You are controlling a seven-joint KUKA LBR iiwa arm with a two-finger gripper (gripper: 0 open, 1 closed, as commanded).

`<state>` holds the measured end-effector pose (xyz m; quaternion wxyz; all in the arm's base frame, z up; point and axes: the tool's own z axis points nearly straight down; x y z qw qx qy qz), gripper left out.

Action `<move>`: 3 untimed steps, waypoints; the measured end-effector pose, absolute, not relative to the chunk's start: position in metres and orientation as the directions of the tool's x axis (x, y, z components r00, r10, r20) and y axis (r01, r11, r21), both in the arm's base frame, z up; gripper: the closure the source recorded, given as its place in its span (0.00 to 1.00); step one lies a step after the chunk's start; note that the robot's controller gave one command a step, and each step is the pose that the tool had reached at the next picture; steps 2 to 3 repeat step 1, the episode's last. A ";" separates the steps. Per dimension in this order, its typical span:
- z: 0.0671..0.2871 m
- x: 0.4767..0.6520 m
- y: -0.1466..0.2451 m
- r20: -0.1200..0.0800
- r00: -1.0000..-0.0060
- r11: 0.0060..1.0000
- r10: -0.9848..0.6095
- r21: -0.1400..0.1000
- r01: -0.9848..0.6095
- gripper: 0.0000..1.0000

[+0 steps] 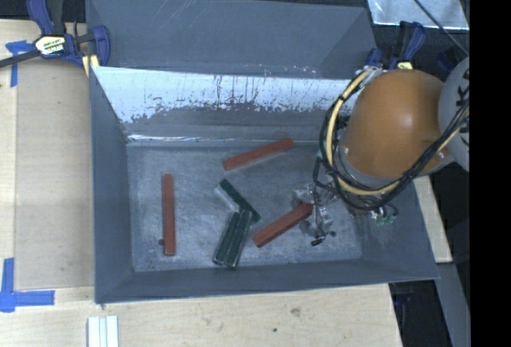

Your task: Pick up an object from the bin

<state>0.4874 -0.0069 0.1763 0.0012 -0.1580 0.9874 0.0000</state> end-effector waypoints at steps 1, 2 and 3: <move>0.221 0.485 0.006 -0.008 -0.932 0.932 -0.363 -0.002 -0.363 1.00; 0.221 0.485 0.006 -0.008 -0.932 0.932 -0.363 -0.002 -0.363 1.00; 0.221 0.485 0.006 -0.008 -0.932 0.932 -0.363 -0.002 -0.363 1.00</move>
Offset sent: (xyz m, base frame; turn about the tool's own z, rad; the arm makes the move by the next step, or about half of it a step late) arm -0.0037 0.0132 0.0420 -0.0564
